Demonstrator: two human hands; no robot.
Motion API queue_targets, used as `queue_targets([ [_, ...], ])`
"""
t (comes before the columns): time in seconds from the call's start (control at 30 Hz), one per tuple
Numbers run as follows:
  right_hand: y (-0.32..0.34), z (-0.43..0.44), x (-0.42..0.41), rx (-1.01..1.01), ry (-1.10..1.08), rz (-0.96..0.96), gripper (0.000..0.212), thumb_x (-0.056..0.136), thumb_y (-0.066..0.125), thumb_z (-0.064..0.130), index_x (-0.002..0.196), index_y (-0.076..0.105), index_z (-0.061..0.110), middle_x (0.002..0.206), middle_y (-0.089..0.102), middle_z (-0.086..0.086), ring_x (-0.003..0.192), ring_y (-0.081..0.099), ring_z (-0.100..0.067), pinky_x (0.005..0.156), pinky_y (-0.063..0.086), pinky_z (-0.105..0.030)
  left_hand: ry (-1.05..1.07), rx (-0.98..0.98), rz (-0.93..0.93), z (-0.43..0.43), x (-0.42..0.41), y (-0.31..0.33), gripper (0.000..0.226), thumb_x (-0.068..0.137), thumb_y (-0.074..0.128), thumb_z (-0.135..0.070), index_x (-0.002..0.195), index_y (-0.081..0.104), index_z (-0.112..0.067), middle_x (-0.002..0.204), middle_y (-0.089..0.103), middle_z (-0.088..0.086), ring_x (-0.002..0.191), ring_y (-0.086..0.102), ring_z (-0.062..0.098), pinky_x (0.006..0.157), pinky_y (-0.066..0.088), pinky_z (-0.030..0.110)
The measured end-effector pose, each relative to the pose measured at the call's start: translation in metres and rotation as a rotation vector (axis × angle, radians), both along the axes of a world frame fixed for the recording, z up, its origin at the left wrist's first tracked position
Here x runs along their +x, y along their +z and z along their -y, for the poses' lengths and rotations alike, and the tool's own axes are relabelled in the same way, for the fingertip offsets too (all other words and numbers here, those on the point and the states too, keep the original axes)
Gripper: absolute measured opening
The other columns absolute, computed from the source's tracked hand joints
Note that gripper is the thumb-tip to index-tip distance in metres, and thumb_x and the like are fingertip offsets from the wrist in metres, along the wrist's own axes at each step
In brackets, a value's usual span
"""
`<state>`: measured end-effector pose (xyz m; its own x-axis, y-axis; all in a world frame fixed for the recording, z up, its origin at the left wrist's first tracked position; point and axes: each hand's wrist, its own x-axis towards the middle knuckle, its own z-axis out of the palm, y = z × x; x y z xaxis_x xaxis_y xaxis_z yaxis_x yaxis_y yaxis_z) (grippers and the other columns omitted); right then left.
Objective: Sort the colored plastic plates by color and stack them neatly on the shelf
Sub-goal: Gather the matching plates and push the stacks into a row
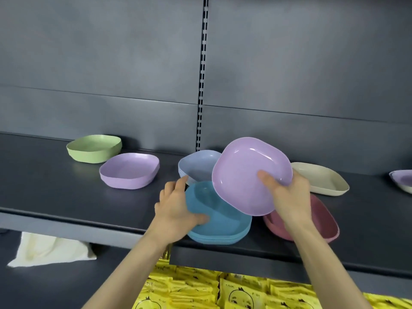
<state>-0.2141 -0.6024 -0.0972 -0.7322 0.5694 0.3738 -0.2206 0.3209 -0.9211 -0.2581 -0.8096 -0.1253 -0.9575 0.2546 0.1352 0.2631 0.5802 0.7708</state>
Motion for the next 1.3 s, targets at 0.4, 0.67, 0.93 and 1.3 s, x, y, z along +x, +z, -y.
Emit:
queue_targets([
  [0.4,0.02,0.094,-0.03,0.082,0.35,0.119,0.038,0.08,0.07,0.017,0.104,0.043,0.028,0.098,0.056,0.017,0.088,0.057,-0.002,0.063,0.045,-0.019,0.128,0.513,-0.294,0.062,-0.017,0.028,0.043,0.076,0.076,-0.02,0.106,0.052,-0.039,0.081,0.069,-0.007,0.077,0.065,0.009,0.066,0.055,0.027],
  [0.67,0.003,0.182,-0.088,0.382,0.193,0.149,0.059,0.075,0.066,0.006,0.118,0.042,0.039,0.106,0.048,0.009,0.089,0.055,-0.019,0.07,0.056,-0.038,0.154,0.411,-0.3,0.143,-0.089,0.018,0.045,0.077,0.072,-0.014,0.11,0.053,-0.037,0.079,0.065,-0.014,0.072,0.061,0.004,0.055,0.044,0.008],
  [0.93,-0.004,0.208,-0.15,0.41,0.082,0.371,0.065,0.069,0.072,0.007,0.125,0.047,0.029,0.102,0.056,-0.007,0.09,0.058,-0.029,0.076,0.055,-0.043,-0.084,0.112,-0.189,0.188,-0.168,0.009,0.05,0.071,0.075,-0.014,0.117,0.059,-0.025,0.085,0.064,-0.007,0.071,0.057,0.006,0.054,0.038,0.01],
  [1.3,-0.018,0.206,-0.172,0.451,0.096,0.522,0.039,0.075,0.073,0.011,0.112,0.063,0.019,0.107,0.057,-0.004,0.086,0.057,-0.019,0.083,0.049,-0.032,-0.263,-0.002,-0.092,0.207,-0.2,-0.001,0.031,0.076,0.072,-0.03,0.106,0.064,-0.031,0.101,0.061,-0.002,0.086,0.056,0.012,0.075,0.045,0.027],
])
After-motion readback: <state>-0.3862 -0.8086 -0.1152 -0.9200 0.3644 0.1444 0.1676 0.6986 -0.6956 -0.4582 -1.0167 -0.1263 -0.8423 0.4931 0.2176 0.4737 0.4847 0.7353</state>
